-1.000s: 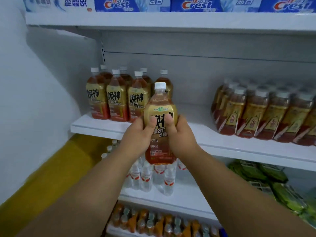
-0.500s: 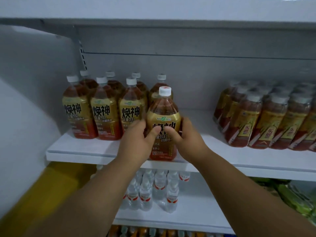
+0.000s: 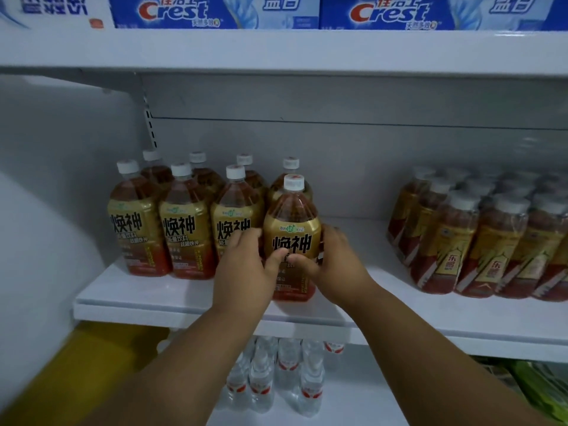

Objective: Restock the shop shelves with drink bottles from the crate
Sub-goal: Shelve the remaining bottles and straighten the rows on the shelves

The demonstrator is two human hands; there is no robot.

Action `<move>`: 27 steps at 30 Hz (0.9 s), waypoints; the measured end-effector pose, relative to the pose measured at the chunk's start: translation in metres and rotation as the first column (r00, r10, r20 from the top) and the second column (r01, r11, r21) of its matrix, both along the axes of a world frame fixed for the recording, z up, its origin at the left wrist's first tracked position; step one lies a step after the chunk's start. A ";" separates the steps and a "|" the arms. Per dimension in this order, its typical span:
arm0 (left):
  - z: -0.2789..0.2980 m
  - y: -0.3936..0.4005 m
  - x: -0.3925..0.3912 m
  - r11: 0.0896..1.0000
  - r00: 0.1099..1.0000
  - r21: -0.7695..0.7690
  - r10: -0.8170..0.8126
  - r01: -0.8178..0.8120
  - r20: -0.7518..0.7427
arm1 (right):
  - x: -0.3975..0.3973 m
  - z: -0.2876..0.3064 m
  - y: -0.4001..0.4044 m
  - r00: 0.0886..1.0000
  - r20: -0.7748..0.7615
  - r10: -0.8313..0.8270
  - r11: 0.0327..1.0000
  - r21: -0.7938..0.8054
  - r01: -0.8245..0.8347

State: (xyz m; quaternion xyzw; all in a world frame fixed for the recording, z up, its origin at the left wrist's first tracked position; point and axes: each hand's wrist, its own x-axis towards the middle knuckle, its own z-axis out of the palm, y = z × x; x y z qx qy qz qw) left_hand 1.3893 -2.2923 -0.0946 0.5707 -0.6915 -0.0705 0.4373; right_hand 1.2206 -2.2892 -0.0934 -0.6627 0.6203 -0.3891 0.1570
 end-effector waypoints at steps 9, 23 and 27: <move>-0.001 -0.014 -0.003 0.997 0.999 -0.067 0.036 -0.036 0.001 | 0.006 0.003 -0.017 0.994 -0.099 -0.042 0.999 0.013 0.044; -0.005 -0.024 -0.007 1.000 0.998 -0.020 -0.004 0.003 -0.070 | 0.009 0.005 -0.022 0.990 -0.129 -0.064 0.998 0.011 0.066; -0.005 -0.024 -0.007 1.000 0.997 -0.030 -0.013 0.010 -0.070 | 0.011 0.003 -0.020 0.987 -0.142 -0.080 0.997 0.008 0.082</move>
